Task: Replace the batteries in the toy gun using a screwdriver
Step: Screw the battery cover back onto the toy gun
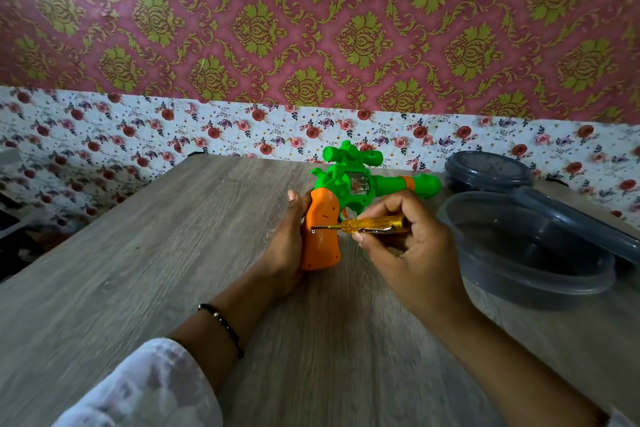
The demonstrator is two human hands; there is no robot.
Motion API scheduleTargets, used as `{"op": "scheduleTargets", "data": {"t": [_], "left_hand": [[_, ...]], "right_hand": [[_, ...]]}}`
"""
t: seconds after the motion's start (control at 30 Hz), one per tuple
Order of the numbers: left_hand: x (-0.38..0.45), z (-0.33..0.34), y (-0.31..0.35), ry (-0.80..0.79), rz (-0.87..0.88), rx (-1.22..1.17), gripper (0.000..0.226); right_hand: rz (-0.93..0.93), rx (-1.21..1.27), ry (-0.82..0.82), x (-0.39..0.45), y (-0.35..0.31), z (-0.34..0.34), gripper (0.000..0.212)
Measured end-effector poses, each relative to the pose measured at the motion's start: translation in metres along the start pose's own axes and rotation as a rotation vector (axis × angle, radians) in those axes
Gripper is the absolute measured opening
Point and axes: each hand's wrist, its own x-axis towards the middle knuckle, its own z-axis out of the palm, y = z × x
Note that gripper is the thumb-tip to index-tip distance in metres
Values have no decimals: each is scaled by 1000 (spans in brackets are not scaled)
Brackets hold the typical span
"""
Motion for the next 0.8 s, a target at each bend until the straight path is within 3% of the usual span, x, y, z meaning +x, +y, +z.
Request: {"op": "scheduleTargets", "data": {"t": [0.33,0.8], "left_hand": [[1,1,-1,35,-8,-26,51],[4,-1,-4,6,-14,-38,63]], "right_hand": [[-42,-50,-22,1,1,-1,18],[-60,-92,-67,1,-1,-3,15]]}}
